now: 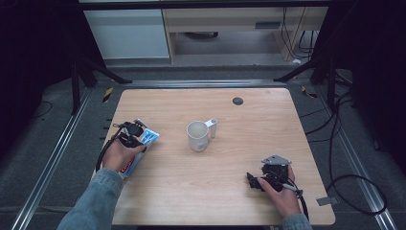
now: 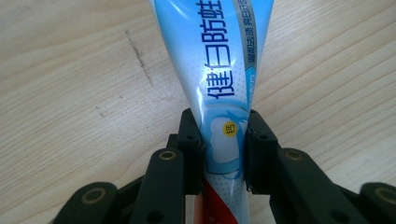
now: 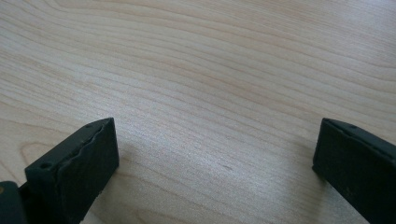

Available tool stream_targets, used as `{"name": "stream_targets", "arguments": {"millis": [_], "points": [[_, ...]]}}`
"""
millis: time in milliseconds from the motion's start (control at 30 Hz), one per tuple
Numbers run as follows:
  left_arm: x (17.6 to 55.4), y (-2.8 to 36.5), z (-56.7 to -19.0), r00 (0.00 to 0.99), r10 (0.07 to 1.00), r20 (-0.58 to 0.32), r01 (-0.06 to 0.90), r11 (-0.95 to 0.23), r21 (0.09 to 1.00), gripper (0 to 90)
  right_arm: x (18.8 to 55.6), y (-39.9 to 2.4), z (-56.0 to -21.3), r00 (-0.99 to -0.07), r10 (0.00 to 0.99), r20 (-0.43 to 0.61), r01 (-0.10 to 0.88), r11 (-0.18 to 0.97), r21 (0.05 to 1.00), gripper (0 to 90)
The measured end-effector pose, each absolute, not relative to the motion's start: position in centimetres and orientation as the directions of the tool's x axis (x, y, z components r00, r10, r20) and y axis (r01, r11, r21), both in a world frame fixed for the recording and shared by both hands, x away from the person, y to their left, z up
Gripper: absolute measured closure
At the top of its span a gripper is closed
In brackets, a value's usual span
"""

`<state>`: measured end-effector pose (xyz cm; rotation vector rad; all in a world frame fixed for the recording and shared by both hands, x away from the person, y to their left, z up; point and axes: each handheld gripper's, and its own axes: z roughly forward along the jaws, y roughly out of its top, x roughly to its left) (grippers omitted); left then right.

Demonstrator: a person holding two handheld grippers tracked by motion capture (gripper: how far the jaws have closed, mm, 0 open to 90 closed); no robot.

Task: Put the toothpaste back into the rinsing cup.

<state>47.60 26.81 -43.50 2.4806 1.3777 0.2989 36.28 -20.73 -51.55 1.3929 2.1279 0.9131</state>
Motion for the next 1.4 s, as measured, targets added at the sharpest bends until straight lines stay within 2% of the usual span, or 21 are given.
{"name": "stream_targets", "arguments": {"millis": [400, 900, 1400], "points": [[46.5, 26.6, -40.5, 0.525, 0.850, 0.052, 0.750, -0.491, 0.443, 72.2, 36.3, -20.7, -51.5, -0.399, 0.917, -0.004, 0.629, 0.277, 0.726, 0.5], [46.5, 25.4, -39.6, 0.522, 0.851, 0.049, 0.714, -0.468, 0.521, 72.1, 36.4, -20.4, -51.6, -0.408, 0.913, -0.001, 0.627, 0.281, 0.727, 0.6], [45.4, 22.9, -38.1, 0.522, 0.852, 0.041, 0.622, -0.413, 0.665, 72.2, 36.4, -20.4, -51.6, -0.409, 0.912, -0.004, 0.625, 0.283, 0.727, 0.5]]}}
